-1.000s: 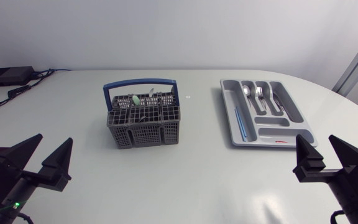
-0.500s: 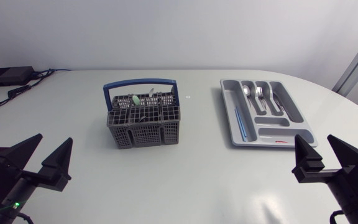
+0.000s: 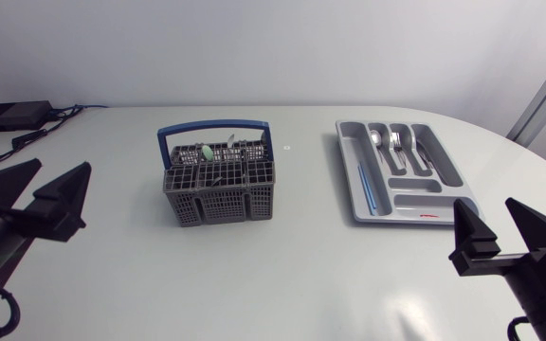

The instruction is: Unload the cutlery basket into the drawer organizer.

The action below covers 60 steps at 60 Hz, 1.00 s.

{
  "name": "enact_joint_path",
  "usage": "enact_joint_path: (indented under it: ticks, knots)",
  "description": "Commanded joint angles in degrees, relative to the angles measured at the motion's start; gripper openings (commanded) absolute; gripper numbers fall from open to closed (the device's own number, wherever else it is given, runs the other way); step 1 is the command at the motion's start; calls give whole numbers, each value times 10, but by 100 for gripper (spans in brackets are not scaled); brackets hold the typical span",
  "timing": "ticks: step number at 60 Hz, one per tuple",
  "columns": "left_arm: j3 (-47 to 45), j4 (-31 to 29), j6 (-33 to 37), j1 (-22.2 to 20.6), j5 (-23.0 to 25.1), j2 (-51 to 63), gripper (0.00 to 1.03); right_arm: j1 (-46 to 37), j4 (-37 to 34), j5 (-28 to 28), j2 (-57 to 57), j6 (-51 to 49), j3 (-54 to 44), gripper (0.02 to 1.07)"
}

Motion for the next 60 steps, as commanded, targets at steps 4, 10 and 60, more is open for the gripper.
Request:
enact_joint_path:
  ticks: [4, 10, 60]
  knots:
    - [69, -9, 11, -25, -25, 108, 98, 3, 18, 5, 42, -9, 33, 103]
    - [143, -70, 65, -92, -102, 203, 97, 3, 18, 6, 96, -9, 58, 102]
    - [497, -382, 175, -328, -263, 643, 93, -29, -231, -91, 485, -86, 305, 102]
